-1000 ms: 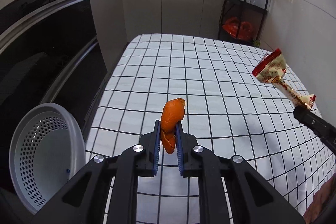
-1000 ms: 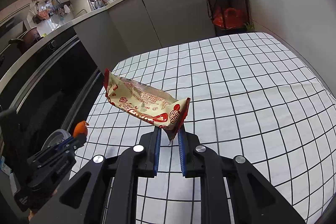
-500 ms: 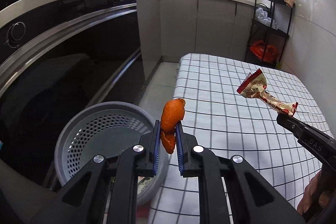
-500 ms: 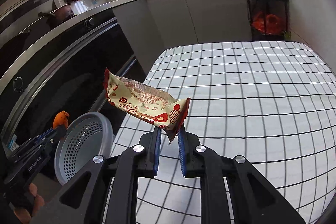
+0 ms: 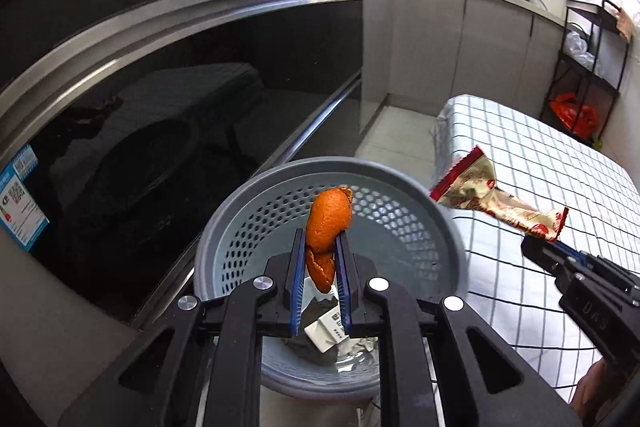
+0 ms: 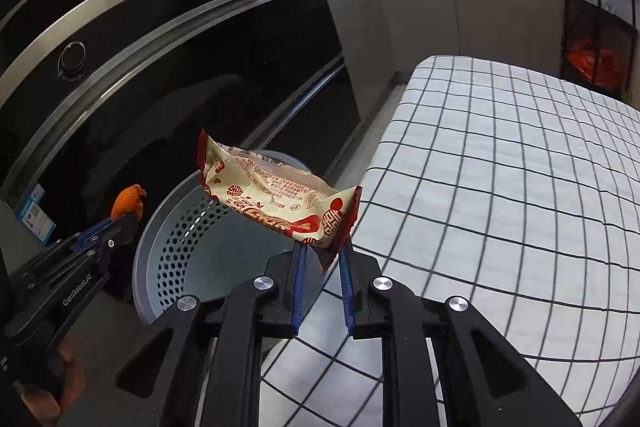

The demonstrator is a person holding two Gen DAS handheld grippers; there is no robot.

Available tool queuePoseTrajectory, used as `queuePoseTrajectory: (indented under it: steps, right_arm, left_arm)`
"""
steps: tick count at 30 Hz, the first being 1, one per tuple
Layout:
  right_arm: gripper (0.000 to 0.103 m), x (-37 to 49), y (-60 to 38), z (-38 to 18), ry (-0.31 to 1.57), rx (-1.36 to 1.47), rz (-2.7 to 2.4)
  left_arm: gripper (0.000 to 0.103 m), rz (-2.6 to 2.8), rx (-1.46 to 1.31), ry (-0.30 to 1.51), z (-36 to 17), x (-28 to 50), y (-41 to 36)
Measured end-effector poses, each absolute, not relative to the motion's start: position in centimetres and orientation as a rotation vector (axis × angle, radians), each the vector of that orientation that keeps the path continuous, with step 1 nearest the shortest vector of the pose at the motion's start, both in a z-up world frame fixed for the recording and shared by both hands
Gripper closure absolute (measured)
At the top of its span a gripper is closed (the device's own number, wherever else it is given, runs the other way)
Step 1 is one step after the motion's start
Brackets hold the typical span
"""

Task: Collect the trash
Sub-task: 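Carry the orange peel and the snack wrapper over the gray basket, then open the left gripper to drop the peel while the right gripper releases the wrapper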

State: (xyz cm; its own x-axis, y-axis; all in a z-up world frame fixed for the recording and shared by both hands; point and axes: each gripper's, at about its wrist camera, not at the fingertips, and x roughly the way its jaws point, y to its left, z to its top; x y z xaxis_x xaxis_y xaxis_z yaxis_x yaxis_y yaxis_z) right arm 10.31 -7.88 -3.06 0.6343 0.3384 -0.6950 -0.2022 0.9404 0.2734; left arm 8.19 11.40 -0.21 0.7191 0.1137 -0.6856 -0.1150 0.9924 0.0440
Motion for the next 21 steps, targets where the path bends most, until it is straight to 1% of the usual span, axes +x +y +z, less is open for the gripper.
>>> queuePoseTrajectory:
  steps: [5,12,15,16,17,18,19,20,21]
  right_arm:
    - [0.088,11.6,-4.7,-4.4,0.871,0.144,0.35]
    - [0.087,12.5,-2.9,-5.4,0.895,0.135,0.374]
    - [0.086,12.8,-2.8,-5.5,0.896,0.145,0.38]
    - [0.083,12.8,-2.9,-5.5,0.893,0.145,0.381]
    - [0.074,13.0,-2.9,-5.6,0.892,0.144,0.381]
    - [0.067,12.8,-2.9,-5.6,0.886,0.144,0.377]
    - [0.057,12.8,-2.9,-5.5,0.875,0.146,0.375]
    - [0.055,12.7,-2.9,-5.4,0.864,0.148,0.373]
    - [0.055,12.6,-3.0,-5.3,0.859,0.148,0.374]
  left_arm:
    - [0.087,0.16,-0.019,0.783,-1.1,9.0,12.9]
    - [0.084,0.175,-0.063,0.818,-1.8,9.7,14.5]
    - [0.081,0.182,-0.07,0.82,-1.9,9.7,14.8]
    - [0.077,0.186,-0.069,0.817,-1.9,9.7,14.9]
    - [0.07,0.189,-0.068,0.813,-1.8,9.6,14.9]
    - [0.066,0.191,-0.068,0.808,-1.8,9.5,15.0]
    - [0.054,0.194,-0.068,0.803,-1.8,9.6,15.0]
    - [0.047,0.196,-0.069,0.792,-1.7,9.5,15.1]
    - [0.047,0.196,-0.069,0.784,-1.6,9.4,15.1]
